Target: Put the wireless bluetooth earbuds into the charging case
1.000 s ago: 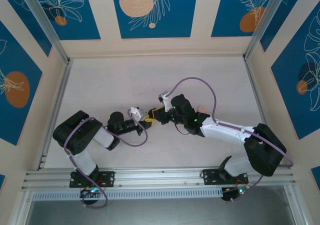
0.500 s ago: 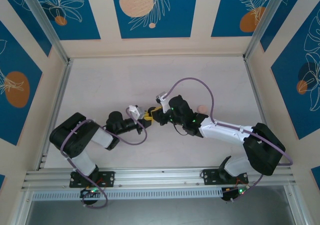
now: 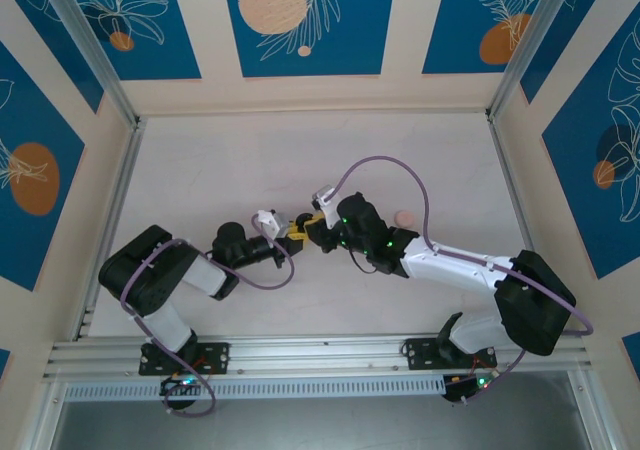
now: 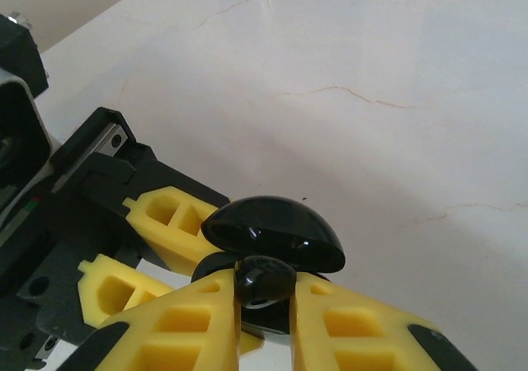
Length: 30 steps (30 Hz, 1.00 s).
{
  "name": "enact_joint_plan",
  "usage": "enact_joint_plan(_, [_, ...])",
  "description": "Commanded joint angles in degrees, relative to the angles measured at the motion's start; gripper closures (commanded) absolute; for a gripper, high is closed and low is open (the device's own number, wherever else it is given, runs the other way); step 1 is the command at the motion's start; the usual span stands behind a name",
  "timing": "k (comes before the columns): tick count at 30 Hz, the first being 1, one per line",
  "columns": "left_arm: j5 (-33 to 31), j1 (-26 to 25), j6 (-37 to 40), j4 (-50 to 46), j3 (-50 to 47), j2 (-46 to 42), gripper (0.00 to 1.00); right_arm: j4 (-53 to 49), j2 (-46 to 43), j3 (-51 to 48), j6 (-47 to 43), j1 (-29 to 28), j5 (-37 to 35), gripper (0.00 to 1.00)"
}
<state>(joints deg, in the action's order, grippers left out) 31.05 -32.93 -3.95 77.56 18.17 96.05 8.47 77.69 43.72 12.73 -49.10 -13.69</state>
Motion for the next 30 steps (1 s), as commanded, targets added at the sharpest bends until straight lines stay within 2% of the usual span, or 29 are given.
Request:
enact_joint_plan(1, [0.59, -0.65, 1.26, 2.56, 0.8, -1.77, 0.85, -1.78, -1.16, 1.75, -2.44, -0.62, -3.22, 0.8])
enact_joint_plan(13, [0.33, -0.64, 4.28, -4.16, 0.9, -6.43, 0.85, -5.25, 1.49, 5.18, -6.28, -3.34, -5.24, 0.78])
enact_joint_plan(23, [0.15, -0.64, 5.81, -7.15, 0.81, -7.92, 0.85, -3.53, 0.69, 4.86, -3.61, -2.37, 0.82, 0.5])
enact_joint_plan(30, [0.07, -0.65, 5.7, -6.61, 0.63, -7.38, 0.85, -2.3, -1.83, 4.11, -0.43, 1.03, 8.35, 0.39])
